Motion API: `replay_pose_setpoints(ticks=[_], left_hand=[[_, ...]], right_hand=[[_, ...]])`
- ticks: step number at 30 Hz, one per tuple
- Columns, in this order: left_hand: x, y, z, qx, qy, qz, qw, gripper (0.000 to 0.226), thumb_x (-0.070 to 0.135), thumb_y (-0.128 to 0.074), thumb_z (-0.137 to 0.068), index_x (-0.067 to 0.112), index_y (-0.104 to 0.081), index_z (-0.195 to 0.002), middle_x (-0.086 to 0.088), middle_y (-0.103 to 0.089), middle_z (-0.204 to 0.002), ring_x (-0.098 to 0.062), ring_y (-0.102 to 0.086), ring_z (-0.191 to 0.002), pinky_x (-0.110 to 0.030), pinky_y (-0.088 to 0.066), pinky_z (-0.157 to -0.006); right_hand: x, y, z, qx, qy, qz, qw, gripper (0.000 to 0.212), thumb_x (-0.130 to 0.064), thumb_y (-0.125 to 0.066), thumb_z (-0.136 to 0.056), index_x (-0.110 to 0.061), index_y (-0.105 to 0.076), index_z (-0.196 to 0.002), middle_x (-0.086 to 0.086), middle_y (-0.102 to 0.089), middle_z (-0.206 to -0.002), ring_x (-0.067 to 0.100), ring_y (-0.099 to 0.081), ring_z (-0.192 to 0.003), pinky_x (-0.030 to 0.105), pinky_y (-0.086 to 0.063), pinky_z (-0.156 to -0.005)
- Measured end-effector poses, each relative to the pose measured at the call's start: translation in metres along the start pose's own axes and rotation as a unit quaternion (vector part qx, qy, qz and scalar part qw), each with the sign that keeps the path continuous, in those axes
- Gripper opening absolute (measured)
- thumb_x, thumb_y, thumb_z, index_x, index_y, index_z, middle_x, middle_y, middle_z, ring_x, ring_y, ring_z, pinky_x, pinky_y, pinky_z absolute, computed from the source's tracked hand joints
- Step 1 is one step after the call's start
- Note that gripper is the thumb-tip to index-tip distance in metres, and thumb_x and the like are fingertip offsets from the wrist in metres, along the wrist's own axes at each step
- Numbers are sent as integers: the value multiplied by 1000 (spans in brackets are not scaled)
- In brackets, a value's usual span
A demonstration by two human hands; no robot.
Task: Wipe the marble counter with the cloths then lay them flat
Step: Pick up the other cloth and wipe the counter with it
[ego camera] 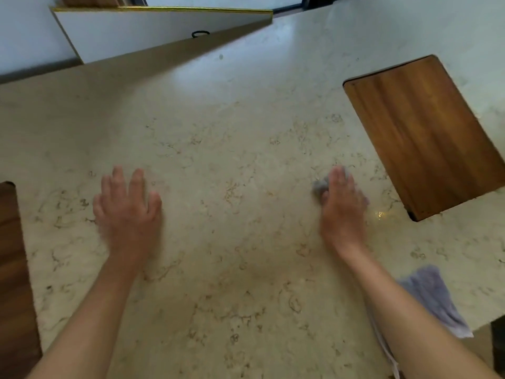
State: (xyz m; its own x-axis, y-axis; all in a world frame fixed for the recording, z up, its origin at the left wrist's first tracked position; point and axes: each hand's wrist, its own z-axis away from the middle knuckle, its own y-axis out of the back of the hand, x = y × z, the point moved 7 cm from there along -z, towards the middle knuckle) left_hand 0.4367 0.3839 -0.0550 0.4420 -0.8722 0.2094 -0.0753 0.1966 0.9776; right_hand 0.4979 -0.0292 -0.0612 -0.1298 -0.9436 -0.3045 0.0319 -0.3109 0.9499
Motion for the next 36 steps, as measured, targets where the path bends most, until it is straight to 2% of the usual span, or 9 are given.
replay_pose_setpoints(ticks=[3,6,10,14,18,24,28,33,36], left_hand=[[1,-9,-6,-22,-14,-29,999,60,45,-29,-97,24,-32,-153,-13,-24,-165,-35,-18,-152,-58,-16,-120],[2,-12,-5,-18,-15,-26,999,60,46,-31,-97,26,-31,-154,-10,-23,-166,-32,-17,-153,-56,-15,-121],[-2,-10,-6,-11,-17,-29,999,60,47,-31,-98,27,-30,-155,-9,-23,-166,-31,-17,-154,-55,-16,-121],[0,-12,-5,-13,-19,-32,999,60,47,-30,-99,28,-26,-156,-8,-19,-168,-29,-13,-155,-53,-14,-123],[1,-10,-6,-14,-19,-38,999,58,45,-32,-100,26,-29,-155,-10,-21,-166,-31,-15,-154,-54,-17,-122],[-2,-10,-8,-17,-22,-19,999,59,47,-34,-99,27,-32,-155,-9,-24,-166,-30,-17,-154,-55,-17,-120],[-2,-7,-5,-15,-24,-8,1000,58,47,-35,-101,29,-30,-156,-8,-22,-167,-29,-15,-154,-53,-15,-122],[-2,-11,-3,-18,-24,-14,999,56,44,-36,-103,29,-26,-157,-8,-19,-168,-29,-12,-155,-52,-12,-123],[-1,-13,-4,-17,-31,-22,999,56,44,-33,-104,27,-27,-156,-11,-20,-167,-32,-13,-155,-53,-13,-123]], right_hand=[[-70,-7,5,84,11,-23,996,45,-9,-35,-104,-10,-37,-149,10,-40,-156,28,-34,-146,47,-27,-121],[-174,-52,107,-34,227,-30,973,49,-7,-43,-94,-14,-45,-143,6,-51,-144,29,-47,-131,47,-45,-106],[-175,-66,181,-165,450,-24,877,56,-15,-39,-97,-18,-41,-153,1,-38,-162,23,-33,-150,44,-25,-123],[-80,-17,13,-61,191,-27,979,38,-3,-37,-104,-8,-55,-136,15,-57,-142,32,-53,-131,57,-45,-103],[-80,-6,-77,74,0,26,997,54,-4,-37,-107,-7,-20,-158,13,-22,-167,37,-19,-153,61,-22,-122],[-230,-76,97,-66,344,-32,936,56,-1,-40,-93,-8,-43,-149,14,-43,-156,35,-36,-142,57,-27,-118],[-174,-72,204,-203,477,-21,855,47,-18,-25,-109,-25,-35,-155,-7,-29,-166,18,-19,-155,38,-22,-123],[-14,-9,49,-78,121,57,988,55,-30,-24,-106,-31,-18,-160,-3,-6,-171,23,-7,-157,51,-15,-125],[-8,0,16,2,-58,31,998,52,-20,-29,-108,-16,-23,-160,8,-11,-170,29,-7,-157,54,-13,-125]])
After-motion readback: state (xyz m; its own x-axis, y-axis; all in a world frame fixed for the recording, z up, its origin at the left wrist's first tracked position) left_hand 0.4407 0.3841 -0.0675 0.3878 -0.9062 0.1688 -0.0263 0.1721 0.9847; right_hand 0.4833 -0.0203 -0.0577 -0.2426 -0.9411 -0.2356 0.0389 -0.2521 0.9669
